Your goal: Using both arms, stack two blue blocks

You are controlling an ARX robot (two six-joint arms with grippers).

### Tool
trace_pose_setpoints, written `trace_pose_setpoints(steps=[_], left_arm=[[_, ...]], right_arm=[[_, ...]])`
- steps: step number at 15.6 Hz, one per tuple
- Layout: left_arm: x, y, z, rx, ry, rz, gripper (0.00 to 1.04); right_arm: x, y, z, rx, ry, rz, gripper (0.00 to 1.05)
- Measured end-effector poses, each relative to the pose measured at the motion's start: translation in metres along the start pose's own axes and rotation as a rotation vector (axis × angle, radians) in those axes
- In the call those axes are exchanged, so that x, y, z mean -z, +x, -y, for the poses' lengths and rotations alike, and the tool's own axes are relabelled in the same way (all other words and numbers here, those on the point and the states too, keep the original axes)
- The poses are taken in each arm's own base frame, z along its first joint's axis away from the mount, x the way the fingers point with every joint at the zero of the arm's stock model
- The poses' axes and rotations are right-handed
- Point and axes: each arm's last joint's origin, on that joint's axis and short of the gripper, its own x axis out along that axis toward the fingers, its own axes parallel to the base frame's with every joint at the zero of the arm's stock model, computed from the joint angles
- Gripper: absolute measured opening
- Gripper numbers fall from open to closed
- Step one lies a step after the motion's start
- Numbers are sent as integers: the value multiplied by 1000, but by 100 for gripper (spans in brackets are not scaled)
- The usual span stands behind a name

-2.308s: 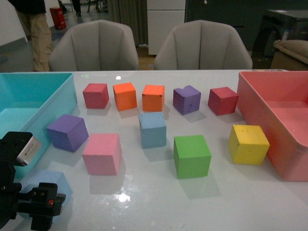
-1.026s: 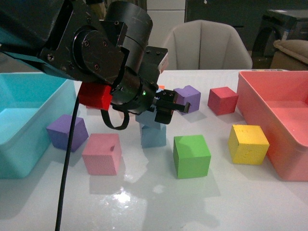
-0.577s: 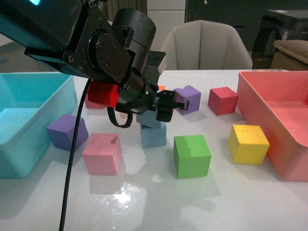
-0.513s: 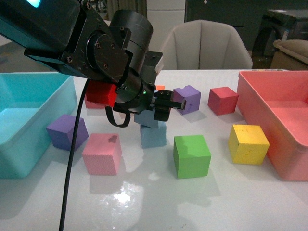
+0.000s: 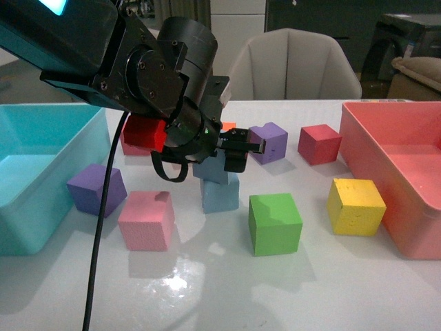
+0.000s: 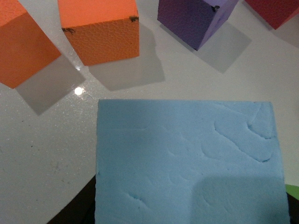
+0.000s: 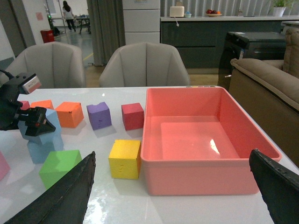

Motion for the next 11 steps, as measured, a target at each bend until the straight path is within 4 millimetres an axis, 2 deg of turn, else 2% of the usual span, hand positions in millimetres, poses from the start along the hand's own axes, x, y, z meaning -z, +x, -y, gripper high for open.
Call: trace_pose_setpoints(steps=[3,8,10,11], left_arm=[[0,0,2,4,3,-1,99],[0,0,-1,-6,1,17,98],[-3,-7,-1,-8,2,41,98],[-8,-18,-2,-5,0,73,98]], right_arm=[[0,0,0,0,0,0,98],[0,0,0,0,0,0,98],[0,0,0,0,0,0,98],[0,0,0,0,0,0,98]])
